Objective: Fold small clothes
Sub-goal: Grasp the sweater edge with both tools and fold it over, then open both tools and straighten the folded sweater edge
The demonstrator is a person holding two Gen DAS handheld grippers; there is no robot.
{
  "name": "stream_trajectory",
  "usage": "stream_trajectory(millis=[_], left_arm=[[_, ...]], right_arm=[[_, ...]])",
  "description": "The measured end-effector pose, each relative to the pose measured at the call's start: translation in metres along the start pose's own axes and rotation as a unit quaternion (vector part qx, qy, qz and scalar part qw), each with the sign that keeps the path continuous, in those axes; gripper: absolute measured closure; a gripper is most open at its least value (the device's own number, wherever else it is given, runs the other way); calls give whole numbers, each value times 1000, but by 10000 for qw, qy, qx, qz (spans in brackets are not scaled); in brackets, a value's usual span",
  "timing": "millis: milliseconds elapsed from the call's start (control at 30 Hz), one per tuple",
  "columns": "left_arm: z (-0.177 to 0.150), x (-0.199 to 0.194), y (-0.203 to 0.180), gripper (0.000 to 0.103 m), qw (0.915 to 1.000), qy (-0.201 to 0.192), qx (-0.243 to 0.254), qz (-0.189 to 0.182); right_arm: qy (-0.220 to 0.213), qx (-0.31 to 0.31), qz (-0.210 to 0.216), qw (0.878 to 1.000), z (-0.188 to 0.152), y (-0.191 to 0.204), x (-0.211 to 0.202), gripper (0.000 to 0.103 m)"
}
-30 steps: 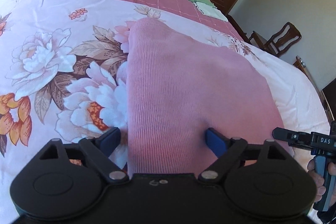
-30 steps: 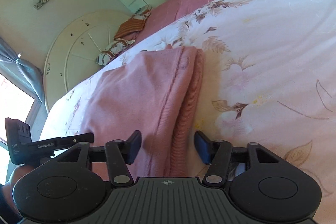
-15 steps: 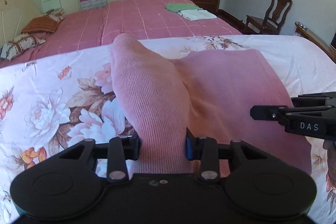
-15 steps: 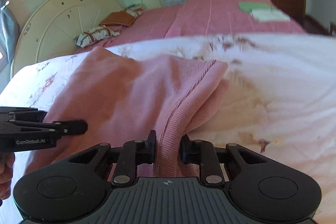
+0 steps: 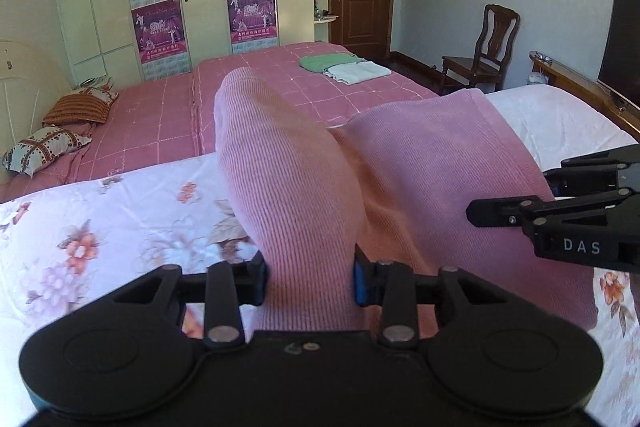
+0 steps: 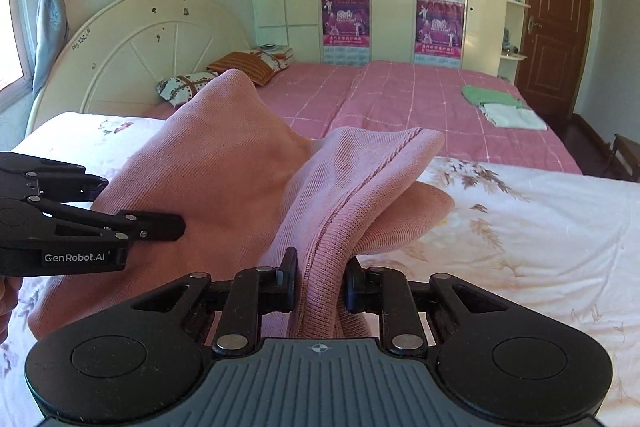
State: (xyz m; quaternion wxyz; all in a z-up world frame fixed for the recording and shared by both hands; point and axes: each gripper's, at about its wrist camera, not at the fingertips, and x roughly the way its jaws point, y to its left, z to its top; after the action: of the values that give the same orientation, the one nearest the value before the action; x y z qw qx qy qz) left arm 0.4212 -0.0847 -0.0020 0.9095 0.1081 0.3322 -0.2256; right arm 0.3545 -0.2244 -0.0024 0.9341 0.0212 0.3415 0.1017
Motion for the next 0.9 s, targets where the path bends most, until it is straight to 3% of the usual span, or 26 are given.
stream_trajectory(millis=[367,600,767,900], left_arm=[[-57,-62,129,67,9996,102,-165,214],[-99,-74,196,67,9974,425,-458,348],[-129,-59,222,65,9941,777,-734,160],[-148,-47,232,47,9926,725,-971,82]], right_arm=[[94,-204,197,9996,14,155,37,82],[369,-330,552,9973,8,232,82,82],[692,-318,608,9952,-11,254,108,82],[1098,-37,466,9929,-37,237,131,82]])
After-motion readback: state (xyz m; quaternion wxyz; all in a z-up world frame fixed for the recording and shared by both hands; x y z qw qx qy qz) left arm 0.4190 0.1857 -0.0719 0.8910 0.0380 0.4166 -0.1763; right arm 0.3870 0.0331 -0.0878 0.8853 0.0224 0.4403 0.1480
